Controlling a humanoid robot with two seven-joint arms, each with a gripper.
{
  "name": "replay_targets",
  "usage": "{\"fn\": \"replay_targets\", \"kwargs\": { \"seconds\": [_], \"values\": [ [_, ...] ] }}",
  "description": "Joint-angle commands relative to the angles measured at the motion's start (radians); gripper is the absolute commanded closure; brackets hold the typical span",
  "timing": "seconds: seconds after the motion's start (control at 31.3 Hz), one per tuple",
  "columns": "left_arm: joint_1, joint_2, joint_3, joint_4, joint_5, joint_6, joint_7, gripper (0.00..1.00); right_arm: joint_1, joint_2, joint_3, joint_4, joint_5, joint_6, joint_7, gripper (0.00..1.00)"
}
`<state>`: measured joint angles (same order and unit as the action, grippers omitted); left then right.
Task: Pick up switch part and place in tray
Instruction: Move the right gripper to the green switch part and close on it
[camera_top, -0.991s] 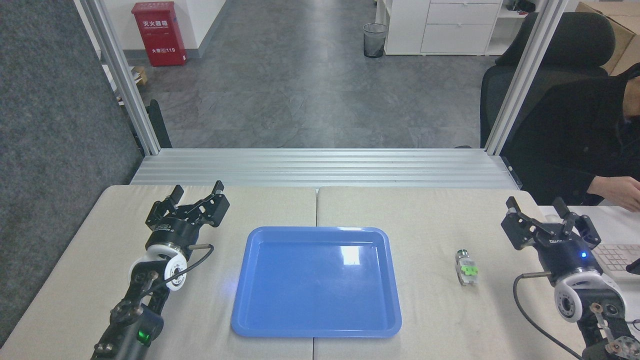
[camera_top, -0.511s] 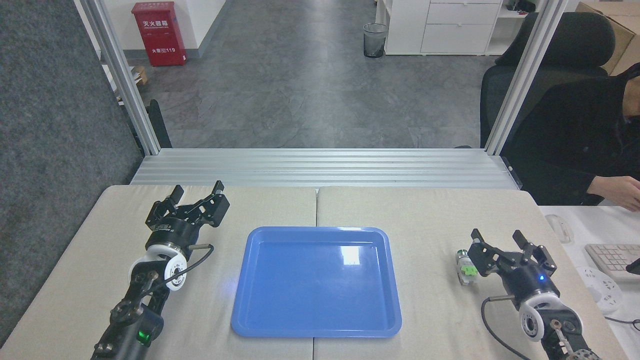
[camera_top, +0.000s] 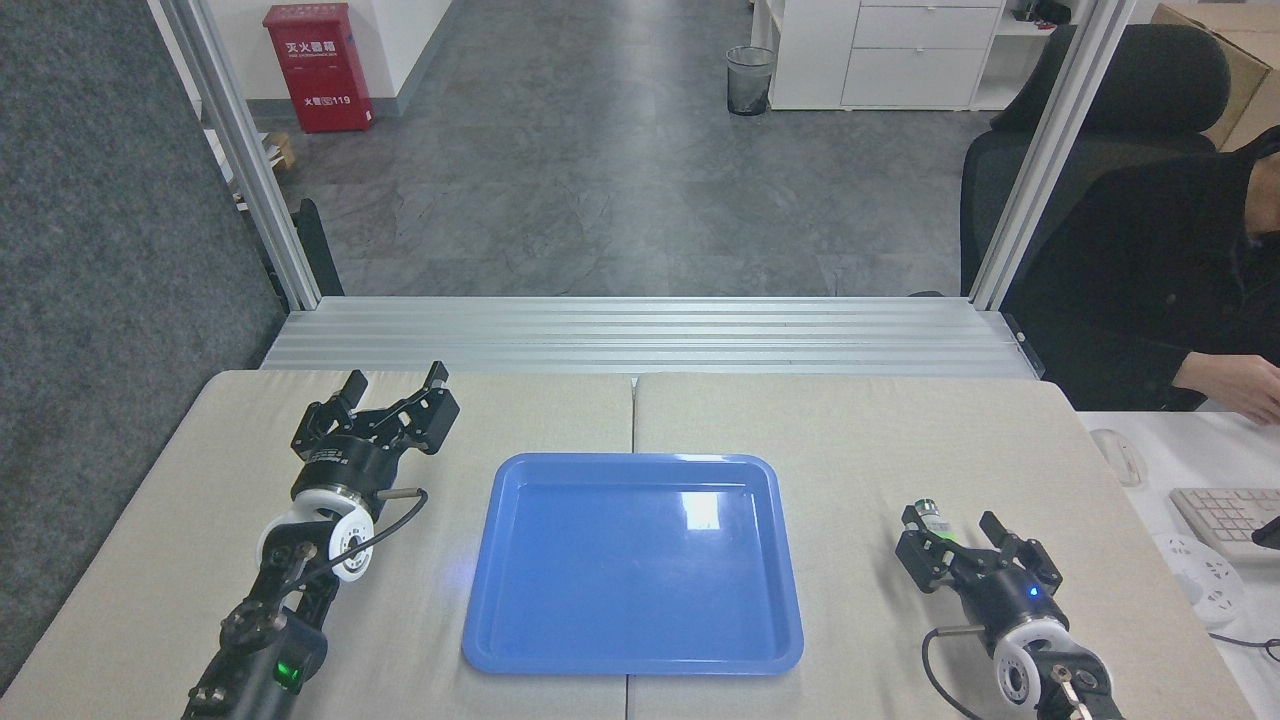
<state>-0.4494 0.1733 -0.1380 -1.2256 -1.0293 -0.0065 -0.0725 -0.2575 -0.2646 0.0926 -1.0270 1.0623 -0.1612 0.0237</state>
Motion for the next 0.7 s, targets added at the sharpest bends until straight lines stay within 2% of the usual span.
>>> {"fn": "replay_targets", "kwargs": {
  "seconds": [0.0,0.13,0.32,0.48,0.64,0.67],
  "values": [
    [0.0,0.0,0.0,0.0,0.0,0.0,0.0,0.0,-0.005,0.031,0.065,0.099,0.005,0.003,0.004,0.11],
    [0.0,0.0,0.0,0.0,0.0,0.0,0.0,0.0,-0.005,0.03,0.082,0.099,0.007,0.006,0.009,0.18],
    [0.0,0.0,0.0,0.0,0.0,0.0,0.0,0.0,-0.005,0.028,0.101,0.099,0.007,0.014,0.01,0.19],
    [0.0,0.0,0.0,0.0,0.0,0.0,0.0,0.0,-0.008,0.018,0.101,0.09,0.007,0.02,0.007,0.45],
    [0.0,0.0,0.0,0.0,0.0,0.0,0.0,0.0,-0.009,0.004,0.081,0.041,0.004,0.02,0.002,0.89],
    [0.0,0.0,0.0,0.0,0.0,0.0,0.0,0.0,-0.009,-0.001,0.072,0.013,0.004,0.022,0.004,0.93]
  ]
}}
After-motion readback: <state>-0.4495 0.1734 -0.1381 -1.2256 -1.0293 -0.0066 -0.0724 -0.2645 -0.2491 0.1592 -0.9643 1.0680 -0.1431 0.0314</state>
